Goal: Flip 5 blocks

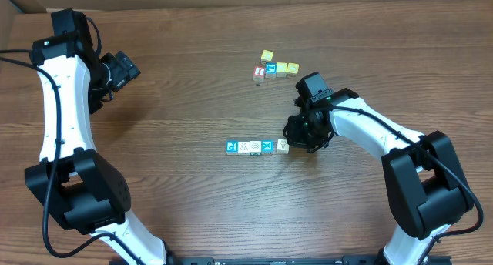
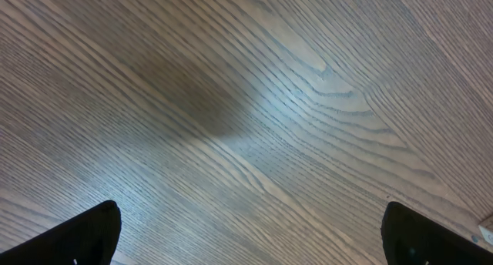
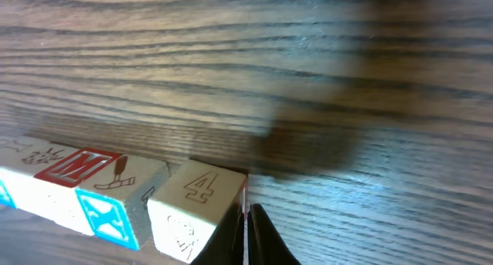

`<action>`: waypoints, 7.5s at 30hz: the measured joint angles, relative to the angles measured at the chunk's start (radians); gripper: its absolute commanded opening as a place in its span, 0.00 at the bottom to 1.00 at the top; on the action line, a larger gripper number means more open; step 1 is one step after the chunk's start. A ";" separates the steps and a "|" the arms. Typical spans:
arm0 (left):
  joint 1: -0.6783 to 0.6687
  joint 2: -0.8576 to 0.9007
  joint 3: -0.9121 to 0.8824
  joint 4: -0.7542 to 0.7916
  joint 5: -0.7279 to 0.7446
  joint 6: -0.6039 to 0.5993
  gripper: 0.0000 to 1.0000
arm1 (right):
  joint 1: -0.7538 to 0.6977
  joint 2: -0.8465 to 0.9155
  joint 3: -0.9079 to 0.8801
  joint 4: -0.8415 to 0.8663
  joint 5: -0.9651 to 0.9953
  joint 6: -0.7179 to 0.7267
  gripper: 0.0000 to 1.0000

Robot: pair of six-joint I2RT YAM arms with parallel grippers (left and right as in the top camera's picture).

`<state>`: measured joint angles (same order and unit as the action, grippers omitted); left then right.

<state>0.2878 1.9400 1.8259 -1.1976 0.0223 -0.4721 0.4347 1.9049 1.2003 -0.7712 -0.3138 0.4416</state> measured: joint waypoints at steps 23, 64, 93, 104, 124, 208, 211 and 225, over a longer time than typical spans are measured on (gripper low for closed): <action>0.000 0.000 0.000 0.000 0.000 0.000 1.00 | 0.019 0.000 0.000 0.001 -0.058 0.079 0.11; 0.000 0.000 0.000 0.000 0.000 0.000 1.00 | -0.290 -0.002 0.000 -0.094 -0.002 -0.095 1.00; 0.000 0.000 0.000 0.000 0.000 0.000 1.00 | -0.290 -0.002 0.000 -0.047 -0.001 -0.098 1.00; 0.000 0.000 0.000 0.000 0.000 0.000 1.00 | -0.290 -0.002 0.000 0.003 0.001 -0.099 1.00; 0.000 0.000 0.000 0.000 0.000 0.000 1.00 | -0.290 -0.002 0.000 -0.037 -0.023 -0.103 0.68; -0.420 0.000 -0.452 0.104 0.141 0.202 0.04 | 0.067 -0.109 0.000 -0.074 0.237 0.273 0.04; -0.425 0.000 -0.489 0.156 0.137 0.198 0.04 | 0.072 -0.095 0.000 -0.074 0.246 0.282 0.04; -0.426 -0.158 -0.525 0.205 0.055 0.183 0.04 | 0.072 -0.075 0.000 -0.059 0.255 0.250 0.04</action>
<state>-0.1379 1.7821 1.3010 -0.9924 0.0769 -0.2893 0.5064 1.8297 1.2003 -0.8299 -0.0589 0.6918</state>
